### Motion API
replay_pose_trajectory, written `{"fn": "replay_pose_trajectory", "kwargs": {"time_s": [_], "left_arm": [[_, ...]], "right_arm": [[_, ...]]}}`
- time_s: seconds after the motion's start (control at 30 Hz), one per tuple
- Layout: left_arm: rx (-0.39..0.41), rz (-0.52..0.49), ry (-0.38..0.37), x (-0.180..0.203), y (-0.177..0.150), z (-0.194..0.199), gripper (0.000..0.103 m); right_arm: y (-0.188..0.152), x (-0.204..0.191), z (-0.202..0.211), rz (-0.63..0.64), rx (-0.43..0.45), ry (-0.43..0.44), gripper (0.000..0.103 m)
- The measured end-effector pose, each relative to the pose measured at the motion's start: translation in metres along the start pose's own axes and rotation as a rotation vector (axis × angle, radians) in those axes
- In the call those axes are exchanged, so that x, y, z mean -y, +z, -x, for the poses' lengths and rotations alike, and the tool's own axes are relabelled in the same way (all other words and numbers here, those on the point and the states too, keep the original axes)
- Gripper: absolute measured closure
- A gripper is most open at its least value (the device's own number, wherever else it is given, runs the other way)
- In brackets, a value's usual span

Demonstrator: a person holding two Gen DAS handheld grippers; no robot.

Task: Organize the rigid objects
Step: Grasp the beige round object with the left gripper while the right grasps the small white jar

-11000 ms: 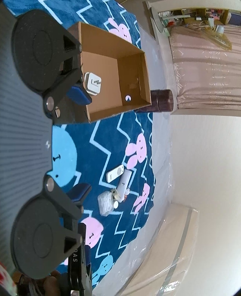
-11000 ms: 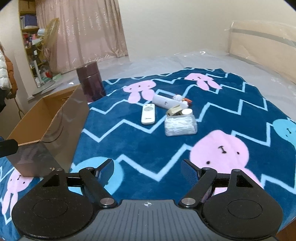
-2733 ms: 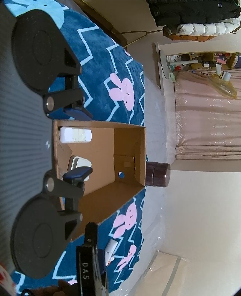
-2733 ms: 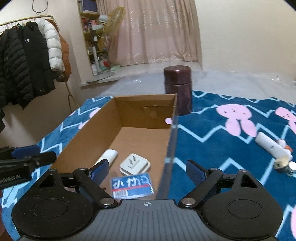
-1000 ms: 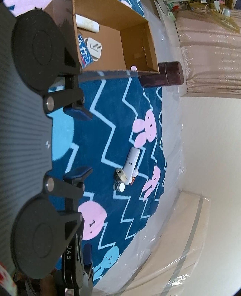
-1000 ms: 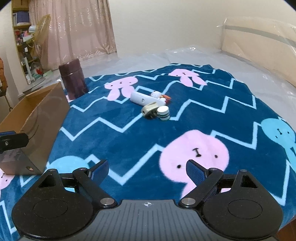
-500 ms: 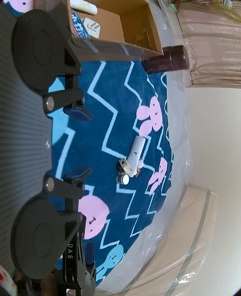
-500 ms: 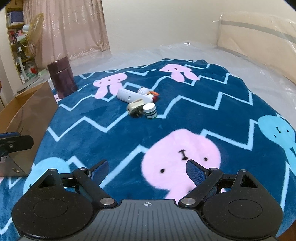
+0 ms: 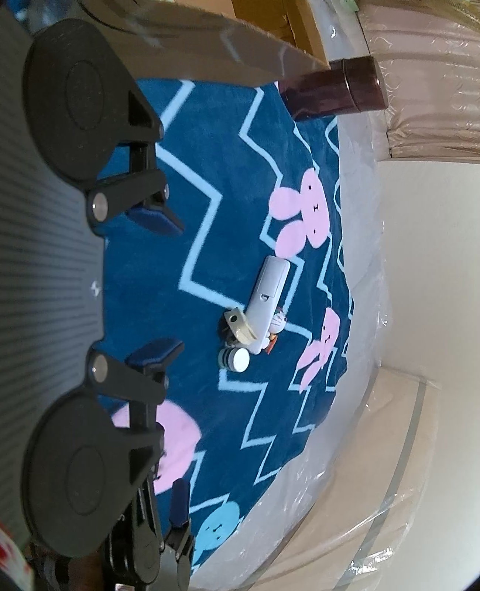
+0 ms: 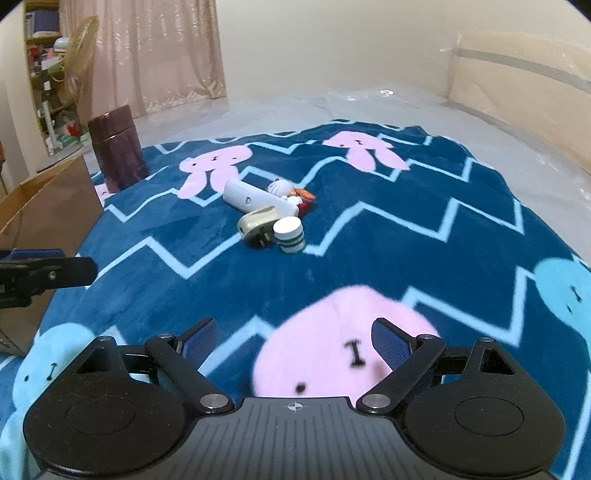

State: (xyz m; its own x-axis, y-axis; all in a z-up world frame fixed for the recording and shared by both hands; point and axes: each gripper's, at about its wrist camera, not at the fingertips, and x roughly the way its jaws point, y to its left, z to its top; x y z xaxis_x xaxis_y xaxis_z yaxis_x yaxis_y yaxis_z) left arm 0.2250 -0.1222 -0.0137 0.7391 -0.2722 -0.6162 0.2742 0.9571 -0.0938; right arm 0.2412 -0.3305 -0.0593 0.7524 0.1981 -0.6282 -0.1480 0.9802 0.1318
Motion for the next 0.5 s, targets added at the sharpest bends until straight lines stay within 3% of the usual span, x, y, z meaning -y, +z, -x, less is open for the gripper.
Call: {"fn": "replay_pose_trajectory", "kwargs": {"time_s": [0.3, 0.4, 0.5], "left_arm": [[-0.008, 0.008, -0.019, -0.004, 0.016, -0.067, 0.039], [-0.009, 0.013, -0.028, -0.006, 0.021, -0.086, 0.039], [-0.012, 0.022, -0.035, -0.011, 0.026, -0.102, 0.039]], "right_arm": [[0.024, 0.011, -0.059, 0.100, 0.015, 0.060, 0.018], [0.032, 0.013, -0.081, 0.132, 0.015, 0.080, 0.036], [0.039, 0.015, -0.099, 0.166, 0.017, 0.102, 0.045]]}}
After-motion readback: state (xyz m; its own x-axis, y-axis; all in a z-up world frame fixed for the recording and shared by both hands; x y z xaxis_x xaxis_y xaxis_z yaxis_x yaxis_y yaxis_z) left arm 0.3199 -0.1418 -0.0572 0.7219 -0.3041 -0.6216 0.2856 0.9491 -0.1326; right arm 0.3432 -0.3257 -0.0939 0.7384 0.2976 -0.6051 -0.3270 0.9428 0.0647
